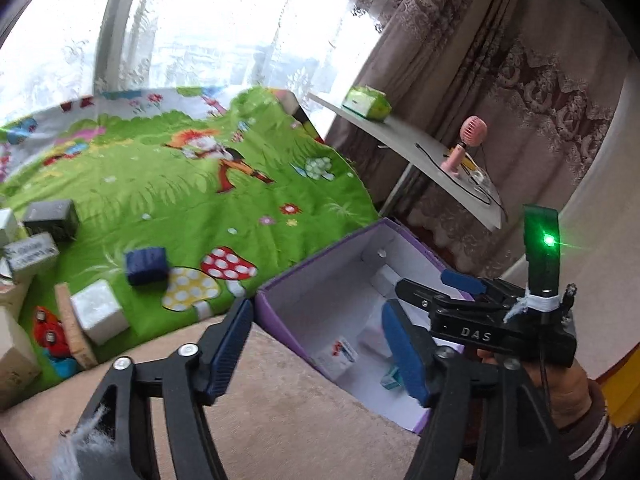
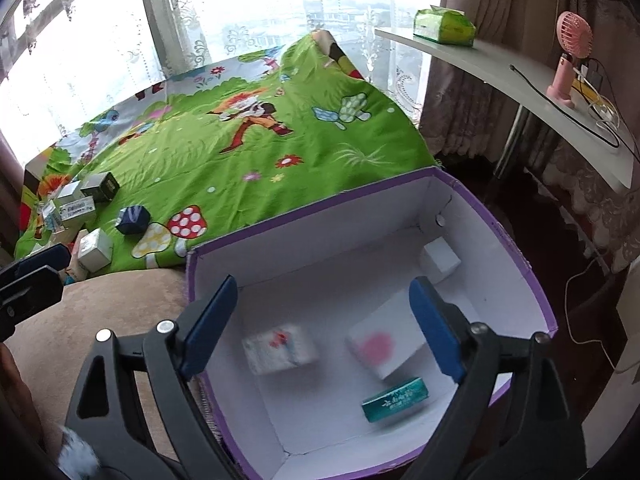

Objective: Organize rigid objects
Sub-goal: 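Carry both boxes to the purple box and open both tools to drop them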

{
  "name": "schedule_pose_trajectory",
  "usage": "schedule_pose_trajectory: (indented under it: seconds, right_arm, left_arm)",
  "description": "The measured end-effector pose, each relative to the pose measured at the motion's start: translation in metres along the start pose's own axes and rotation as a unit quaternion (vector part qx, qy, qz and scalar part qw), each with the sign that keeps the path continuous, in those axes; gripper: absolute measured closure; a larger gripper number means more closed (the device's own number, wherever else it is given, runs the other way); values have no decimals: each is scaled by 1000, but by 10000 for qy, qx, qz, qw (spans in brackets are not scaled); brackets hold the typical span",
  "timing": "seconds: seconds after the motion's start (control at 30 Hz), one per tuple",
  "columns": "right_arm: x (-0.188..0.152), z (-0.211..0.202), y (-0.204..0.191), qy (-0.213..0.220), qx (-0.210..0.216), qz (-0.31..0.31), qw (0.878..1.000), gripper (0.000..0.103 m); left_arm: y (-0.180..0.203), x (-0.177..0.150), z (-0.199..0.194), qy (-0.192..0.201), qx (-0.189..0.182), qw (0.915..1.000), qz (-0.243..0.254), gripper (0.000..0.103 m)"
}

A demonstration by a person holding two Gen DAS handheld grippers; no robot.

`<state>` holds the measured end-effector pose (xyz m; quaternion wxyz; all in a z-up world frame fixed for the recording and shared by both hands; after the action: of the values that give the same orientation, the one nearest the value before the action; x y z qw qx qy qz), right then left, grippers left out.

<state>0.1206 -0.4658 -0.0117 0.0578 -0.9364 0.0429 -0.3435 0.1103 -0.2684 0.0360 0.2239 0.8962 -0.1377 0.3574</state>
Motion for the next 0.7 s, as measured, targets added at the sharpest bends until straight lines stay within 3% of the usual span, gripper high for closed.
schedule_pose_trajectory:
  seconds: [0.07,0.37,0.57,0.7]
  right_arm:
    - [0,-3,-6,39,109,-27,9999,11]
    - [5,-14,-37,279,183,-124,9994,2]
    - [5,-20,-63,589,-62,-475,9971,1]
    - [0,-19,-82,558,253,-814,9948,1]
  left_arm:
    - [-4,0,-8,105,203,9997,21,19]
    - [-41,-10,-31,198,859,9954,-385,18]
    - [-78,-22,-55,357,1245,9875,-903,18]
    - [-110,-38,-68,174,1402,9808,-1343,18]
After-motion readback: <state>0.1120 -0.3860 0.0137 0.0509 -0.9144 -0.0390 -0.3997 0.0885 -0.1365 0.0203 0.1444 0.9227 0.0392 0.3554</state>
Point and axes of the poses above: each gripper's, at about its wrist camera, not at the fingertips, and z roughly the way its jaws point, y to its right, x to its top, the point moved 5 cm from there along z, roughly the way its jaws point, and after that the axes turned 2 degrees about z, right-handed, at the moved point
